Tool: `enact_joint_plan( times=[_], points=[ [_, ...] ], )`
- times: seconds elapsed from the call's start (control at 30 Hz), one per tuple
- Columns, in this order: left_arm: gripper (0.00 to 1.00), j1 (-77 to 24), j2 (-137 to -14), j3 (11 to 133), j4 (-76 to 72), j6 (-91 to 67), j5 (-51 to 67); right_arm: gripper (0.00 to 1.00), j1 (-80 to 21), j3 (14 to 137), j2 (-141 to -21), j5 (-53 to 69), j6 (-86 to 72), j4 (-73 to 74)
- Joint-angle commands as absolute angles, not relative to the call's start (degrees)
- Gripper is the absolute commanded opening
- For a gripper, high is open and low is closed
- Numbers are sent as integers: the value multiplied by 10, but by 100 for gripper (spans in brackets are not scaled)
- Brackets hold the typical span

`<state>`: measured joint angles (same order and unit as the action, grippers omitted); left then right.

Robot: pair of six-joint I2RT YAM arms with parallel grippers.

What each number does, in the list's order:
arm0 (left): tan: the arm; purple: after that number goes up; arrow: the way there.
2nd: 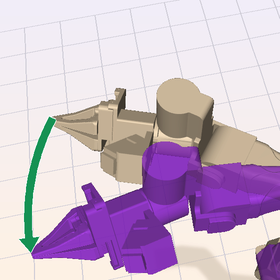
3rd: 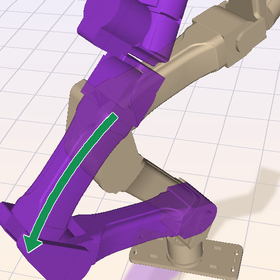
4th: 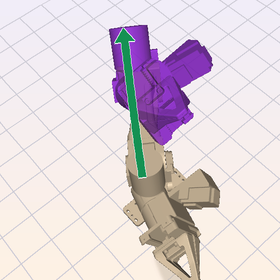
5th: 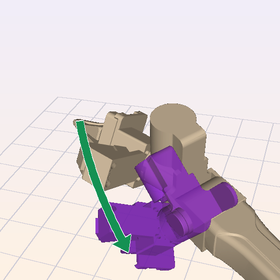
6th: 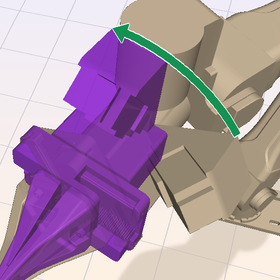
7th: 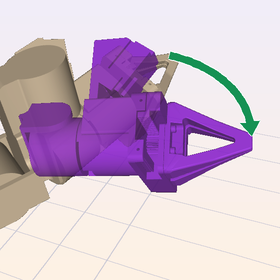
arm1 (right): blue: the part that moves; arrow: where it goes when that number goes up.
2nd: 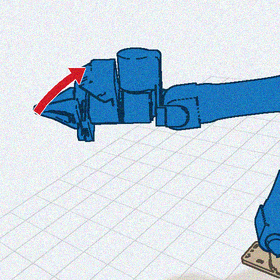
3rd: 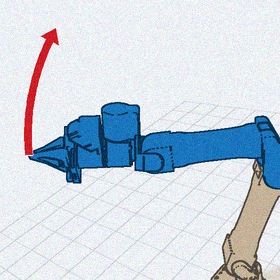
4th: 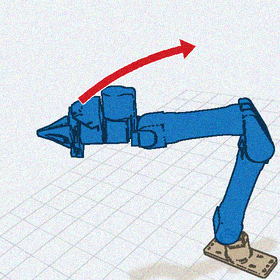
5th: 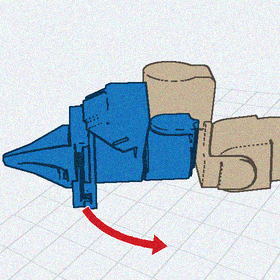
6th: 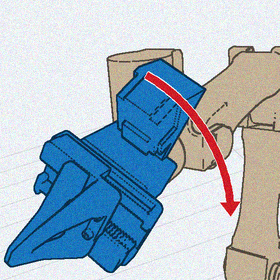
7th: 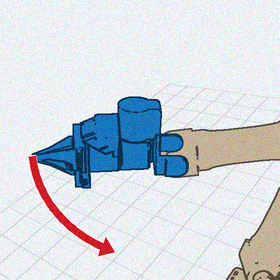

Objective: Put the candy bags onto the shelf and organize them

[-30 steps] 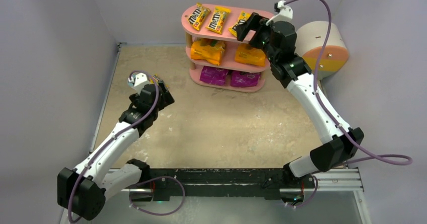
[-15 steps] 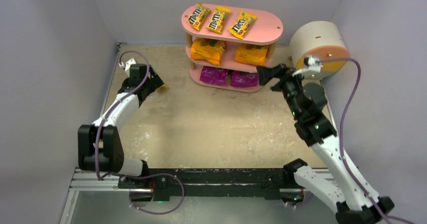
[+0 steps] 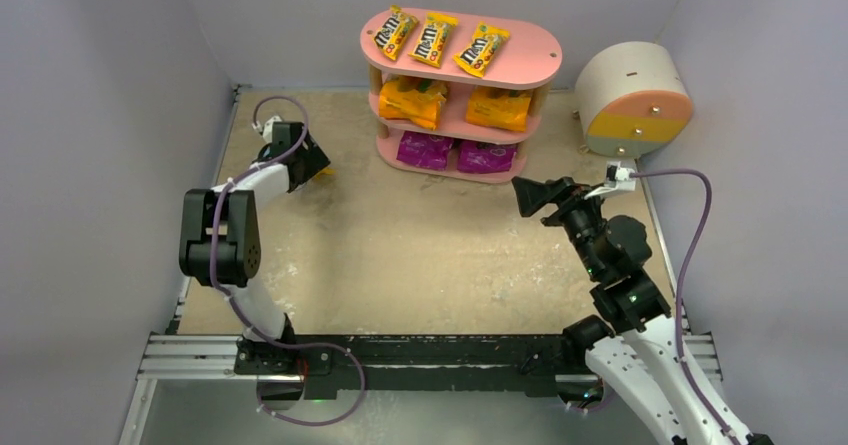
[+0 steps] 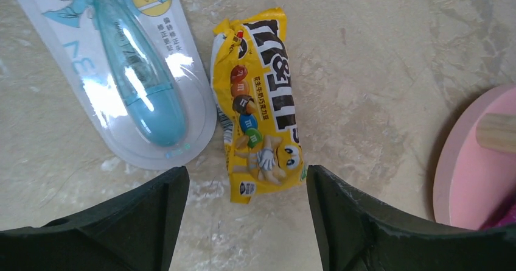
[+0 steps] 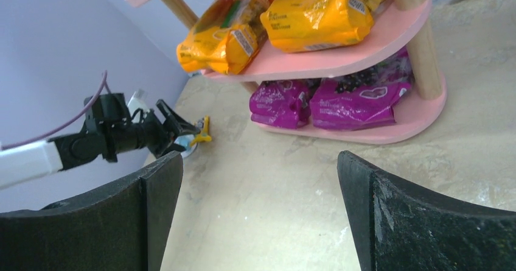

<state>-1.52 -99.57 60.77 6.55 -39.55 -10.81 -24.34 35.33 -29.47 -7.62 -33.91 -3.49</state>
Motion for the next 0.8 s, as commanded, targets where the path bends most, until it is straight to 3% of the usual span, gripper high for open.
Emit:
enact_joint_plan(
  times=[0.0, 0.1, 0.2, 0.33, 0.4, 0.6, 0.77],
  points=[
    [72, -9, -1035, 633, 11, -419, -72, 98, -243, 367, -291, -35, -314, -19],
    [66, -5, -1059, 633, -20, -430, -54, 98, -243, 364, -293, -29, -309, -11],
    [54, 0, -1083, 637, -34, -437, -41, 98, -243, 365, -294, -24, -300, -1],
    [22, 0, -1095, 638, -41, -446, -18, 98, -243, 364, -294, -22, -293, 5],
    [0, 0, -1092, 638, -42, -444, -5, 98, -243, 361, -294, -22, -292, 14],
    [0, 0, -1039, 613, -54, -381, 107, 98, -243, 360, -306, 12, -281, 16],
    [0, -9, -883, 443, -196, -322, 300, 98, -243, 360, -333, 107, -241, 5]
  ],
)
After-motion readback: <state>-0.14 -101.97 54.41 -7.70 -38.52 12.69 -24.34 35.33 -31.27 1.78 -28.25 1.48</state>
